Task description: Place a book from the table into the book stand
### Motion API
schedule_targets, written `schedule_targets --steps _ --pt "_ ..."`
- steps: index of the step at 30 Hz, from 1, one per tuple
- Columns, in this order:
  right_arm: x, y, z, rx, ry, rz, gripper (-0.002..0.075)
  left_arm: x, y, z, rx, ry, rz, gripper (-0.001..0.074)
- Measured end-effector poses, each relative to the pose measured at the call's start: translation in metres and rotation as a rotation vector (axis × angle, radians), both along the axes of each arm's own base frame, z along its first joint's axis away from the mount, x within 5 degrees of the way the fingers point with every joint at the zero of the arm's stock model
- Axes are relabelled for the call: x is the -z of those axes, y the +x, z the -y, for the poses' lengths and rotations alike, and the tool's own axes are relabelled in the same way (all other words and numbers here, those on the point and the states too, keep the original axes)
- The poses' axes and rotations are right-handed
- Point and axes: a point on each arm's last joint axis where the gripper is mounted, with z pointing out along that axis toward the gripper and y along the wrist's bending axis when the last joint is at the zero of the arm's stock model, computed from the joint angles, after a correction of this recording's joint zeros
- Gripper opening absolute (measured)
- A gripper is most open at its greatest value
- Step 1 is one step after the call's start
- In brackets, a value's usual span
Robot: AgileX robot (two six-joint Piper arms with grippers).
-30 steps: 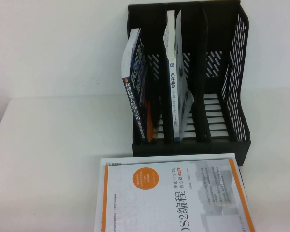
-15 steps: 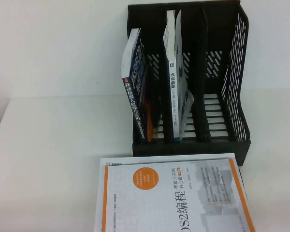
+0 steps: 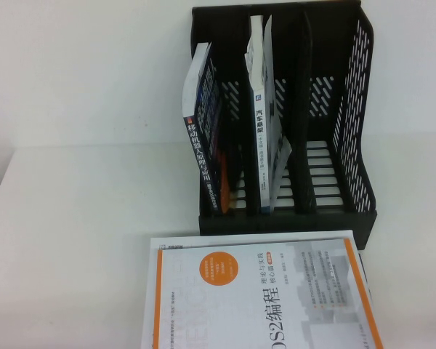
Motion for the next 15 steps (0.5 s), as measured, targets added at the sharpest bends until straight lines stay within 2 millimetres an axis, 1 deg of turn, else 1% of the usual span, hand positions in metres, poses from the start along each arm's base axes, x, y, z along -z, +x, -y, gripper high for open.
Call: schedule_targets --steps 4,7,15 --pt "0.023 -0.005 0.003 0.059 -0.026 0.009 -0.0003 0.0 0.0 0.0 0.0 0.0 0.0 -0.0002" --pt "0.033 -0.006 0.004 0.08 -0.025 -0.018 -0.0003 0.0 0.0 0.0 0.0 0.0 0.0 -0.0002" --pt "0.035 -0.007 0.005 0.078 -0.048 -0.054 -0.0003 0.0 0.0 0.0 0.0 0.0 0.002 -0.0002"
